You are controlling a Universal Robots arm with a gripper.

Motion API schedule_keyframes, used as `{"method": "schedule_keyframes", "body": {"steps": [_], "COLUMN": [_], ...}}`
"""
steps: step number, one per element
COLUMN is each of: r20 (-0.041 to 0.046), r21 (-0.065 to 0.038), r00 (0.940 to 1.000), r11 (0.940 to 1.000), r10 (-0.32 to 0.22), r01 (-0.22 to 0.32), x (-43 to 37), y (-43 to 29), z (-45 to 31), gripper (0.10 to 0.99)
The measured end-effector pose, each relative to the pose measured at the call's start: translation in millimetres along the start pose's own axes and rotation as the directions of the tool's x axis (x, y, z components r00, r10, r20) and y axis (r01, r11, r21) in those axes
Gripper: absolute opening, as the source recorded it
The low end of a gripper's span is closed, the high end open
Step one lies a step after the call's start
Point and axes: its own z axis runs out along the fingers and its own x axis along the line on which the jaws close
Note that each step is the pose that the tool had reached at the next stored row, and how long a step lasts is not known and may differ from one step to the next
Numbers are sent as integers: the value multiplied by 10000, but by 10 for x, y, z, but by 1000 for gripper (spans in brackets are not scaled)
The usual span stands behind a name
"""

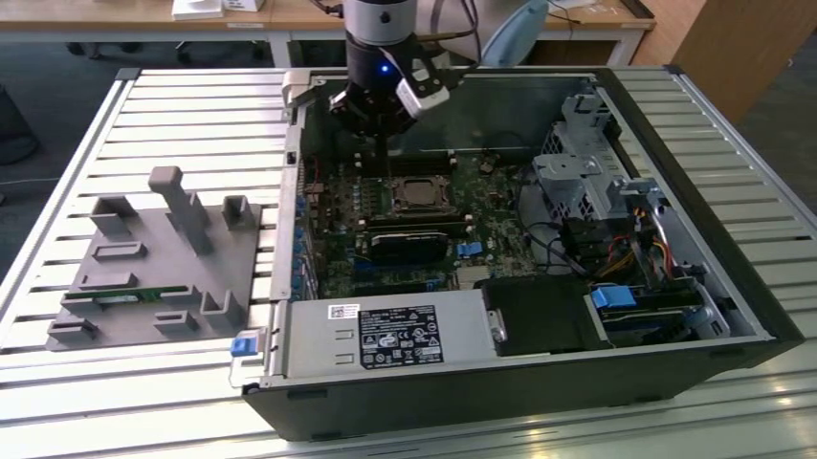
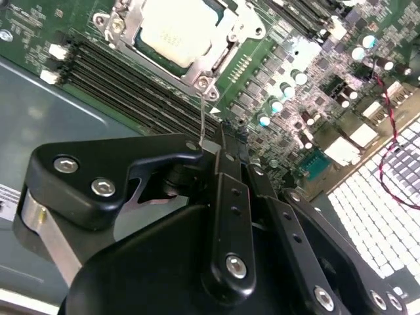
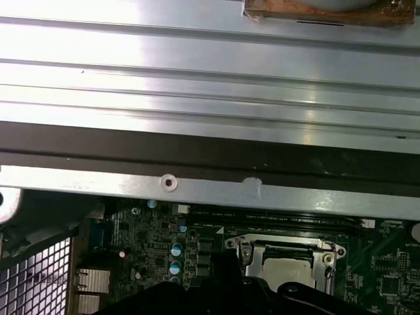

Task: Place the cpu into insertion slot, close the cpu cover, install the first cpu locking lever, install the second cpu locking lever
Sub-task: 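Install the first cpu locking lever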

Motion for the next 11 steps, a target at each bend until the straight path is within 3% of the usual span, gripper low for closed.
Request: {"method": "schedule_keyframes", "body": {"steps": [11], "r20": [-14], "r21": [-1], "r00": [10000], "r11": [10000], "r10": [1], "r01": [-1], "x": [-249], "y": [-14], "z": [13], "gripper": [106]}}
